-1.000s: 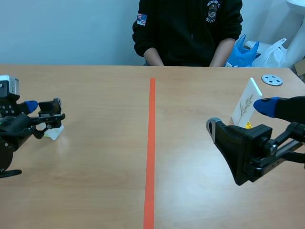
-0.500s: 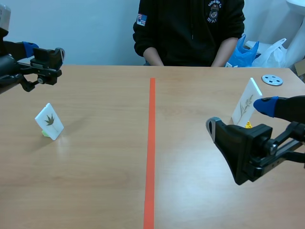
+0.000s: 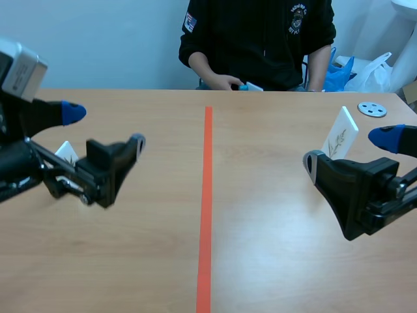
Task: Sort the leaf by its shape. The table is split by an orange tape line. A compound leaf with several leaflets goes to the left side, a simple leaf with one blade goes to the right side. Return to the home posture when a red brick is placed on the table.
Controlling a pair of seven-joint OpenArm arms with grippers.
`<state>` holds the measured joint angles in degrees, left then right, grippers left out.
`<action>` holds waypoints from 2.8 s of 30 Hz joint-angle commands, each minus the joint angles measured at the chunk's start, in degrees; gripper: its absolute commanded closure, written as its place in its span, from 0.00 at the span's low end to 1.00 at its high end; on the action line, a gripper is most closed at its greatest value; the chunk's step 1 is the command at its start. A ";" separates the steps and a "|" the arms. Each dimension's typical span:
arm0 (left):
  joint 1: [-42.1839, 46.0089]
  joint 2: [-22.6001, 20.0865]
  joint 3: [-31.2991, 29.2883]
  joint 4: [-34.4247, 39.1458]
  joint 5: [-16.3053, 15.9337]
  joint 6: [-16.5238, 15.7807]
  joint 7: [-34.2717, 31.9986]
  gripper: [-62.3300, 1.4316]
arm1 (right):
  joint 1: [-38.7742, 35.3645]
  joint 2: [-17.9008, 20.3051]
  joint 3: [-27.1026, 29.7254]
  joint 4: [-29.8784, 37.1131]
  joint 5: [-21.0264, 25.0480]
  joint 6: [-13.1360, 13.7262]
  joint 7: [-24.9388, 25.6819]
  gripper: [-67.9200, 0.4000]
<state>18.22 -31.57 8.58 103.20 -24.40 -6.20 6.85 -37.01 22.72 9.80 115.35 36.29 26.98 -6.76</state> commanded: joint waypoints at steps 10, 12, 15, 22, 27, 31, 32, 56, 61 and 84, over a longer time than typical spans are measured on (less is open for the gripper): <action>16.48 1.84 -0.94 11.91 -0.13 -1.97 -2.91 0.00 | -2.40 2.67 1.55 -0.07 0.63 2.95 0.90 0.00; 18.32 3.08 -1.40 12.48 -0.15 -1.05 -3.98 0.00 | -2.71 2.67 1.84 -0.04 0.63 3.10 1.14 0.00; 19.76 4.92 -1.77 12.48 -0.17 0.28 -4.68 0.00 | -2.71 2.67 1.88 -0.04 0.61 3.10 1.29 0.00; 19.82 6.95 -1.90 12.46 0.09 2.69 -6.23 0.00 | -2.71 2.67 1.88 -0.04 0.61 3.10 1.36 0.00; 19.87 6.95 -2.67 12.35 0.35 2.71 -6.45 0.00 | -2.71 2.67 1.88 -0.04 0.61 3.10 1.36 0.00; 19.85 6.95 -2.67 12.35 0.50 2.69 -6.64 0.00 | -2.71 2.67 1.88 -0.04 0.59 3.10 1.33 0.00; 19.85 6.93 -2.67 12.35 0.96 2.69 -7.15 0.00 | -2.71 2.67 1.88 -0.04 0.59 3.10 1.33 0.00; 19.69 6.95 -2.67 12.35 3.21 2.62 -7.43 0.00 | 11.32 3.48 -10.16 -13.75 -10.29 3.10 6.82 0.00; 19.69 6.95 -2.67 12.35 6.32 2.40 -7.26 0.00 | 18.64 3.45 -17.40 -21.00 -16.31 3.08 10.16 0.00; 18.73 6.97 -2.73 12.33 7.34 2.43 -7.41 0.00 | 45.18 -10.45 -40.28 -52.61 -31.93 -1.53 20.15 0.00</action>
<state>36.97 -24.62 6.17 115.22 -16.91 -3.62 0.36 6.96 12.27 -30.68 62.02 4.21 25.69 12.43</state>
